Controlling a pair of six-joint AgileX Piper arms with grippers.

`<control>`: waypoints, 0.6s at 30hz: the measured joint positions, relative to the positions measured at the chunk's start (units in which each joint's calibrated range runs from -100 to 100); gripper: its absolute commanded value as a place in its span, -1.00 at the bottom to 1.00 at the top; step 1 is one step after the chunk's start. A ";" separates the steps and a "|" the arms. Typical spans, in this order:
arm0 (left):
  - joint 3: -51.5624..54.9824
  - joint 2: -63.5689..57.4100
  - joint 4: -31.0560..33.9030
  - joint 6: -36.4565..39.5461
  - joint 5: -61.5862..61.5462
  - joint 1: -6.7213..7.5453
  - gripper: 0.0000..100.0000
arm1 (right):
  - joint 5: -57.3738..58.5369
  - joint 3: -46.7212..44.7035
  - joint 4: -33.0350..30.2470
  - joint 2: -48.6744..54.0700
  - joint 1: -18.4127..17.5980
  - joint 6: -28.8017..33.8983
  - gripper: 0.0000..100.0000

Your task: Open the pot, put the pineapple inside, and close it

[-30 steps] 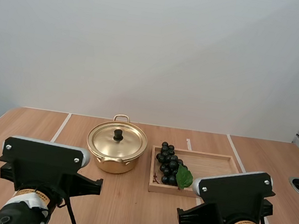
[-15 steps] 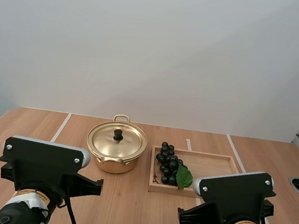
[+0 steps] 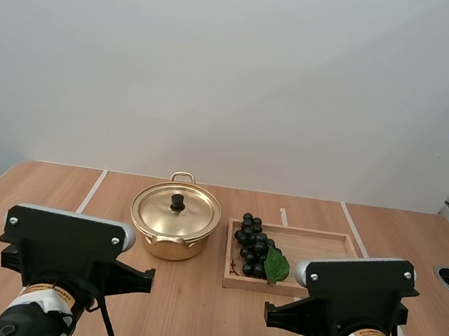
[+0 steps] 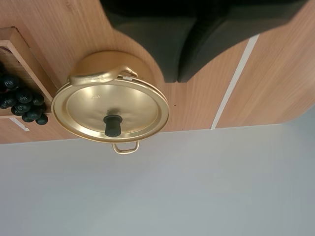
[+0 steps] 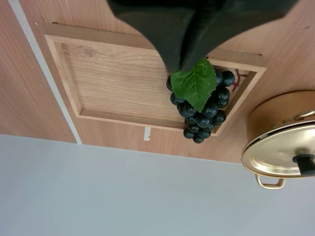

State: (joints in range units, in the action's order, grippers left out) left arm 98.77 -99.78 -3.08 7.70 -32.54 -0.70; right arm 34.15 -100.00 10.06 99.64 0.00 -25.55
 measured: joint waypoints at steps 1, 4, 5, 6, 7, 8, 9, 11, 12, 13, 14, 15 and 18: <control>0.00 0.00 0.00 0.00 0.00 0.00 -1.00 | 0.00 0.00 0.28 0.00 0.00 0.11 -1.00; 0.00 0.00 0.00 0.00 0.00 0.00 -1.00 | 0.00 0.00 0.48 0.00 -0.16 0.71 -1.00; 0.00 0.00 0.00 0.00 0.00 0.00 -1.00 | 0.00 0.00 0.63 0.00 -0.26 0.82 -1.00; 0.00 0.00 0.00 0.00 0.00 0.00 -1.00 | 0.00 0.00 0.94 0.00 -0.34 0.82 -1.00; 0.00 0.00 0.00 0.00 0.00 0.00 -1.00 | 0.00 0.00 1.20 0.00 -0.40 0.82 -1.00; 0.00 0.00 0.00 0.00 0.00 0.00 -1.00 | 0.00 0.00 1.58 0.00 -0.58 0.93 -1.00; 0.00 0.00 0.00 0.00 0.00 0.00 -1.00 | 0.00 0.00 1.74 0.00 -0.63 1.19 -1.00; 0.00 0.00 0.00 0.00 0.00 0.00 -1.00 | 0.00 0.00 1.99 0.00 -0.81 2.46 -1.00; 0.00 0.00 0.00 0.00 0.00 0.00 -1.00 | 0.00 0.00 2.09 0.00 -0.89 3.16 -1.00; 0.00 0.00 0.00 0.00 0.00 0.00 -1.00 | 0.00 0.00 2.23 0.00 -0.97 3.61 -1.00; 0.00 0.00 0.00 0.00 0.00 0.00 -1.00 | 0.00 0.00 2.23 0.00 -0.97 3.79 -1.00; 0.00 0.00 0.00 0.00 0.00 0.00 -1.00 | 0.00 0.00 2.38 0.00 -1.12 3.89 -1.00; 0.00 0.00 0.00 0.00 0.00 0.00 -1.00 | 0.00 0.00 2.38 0.00 -1.21 4.25 -1.00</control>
State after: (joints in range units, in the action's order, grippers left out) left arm 98.77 -99.78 -3.08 7.70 -32.54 -0.70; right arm 34.15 -100.00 12.44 99.64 -1.21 -21.30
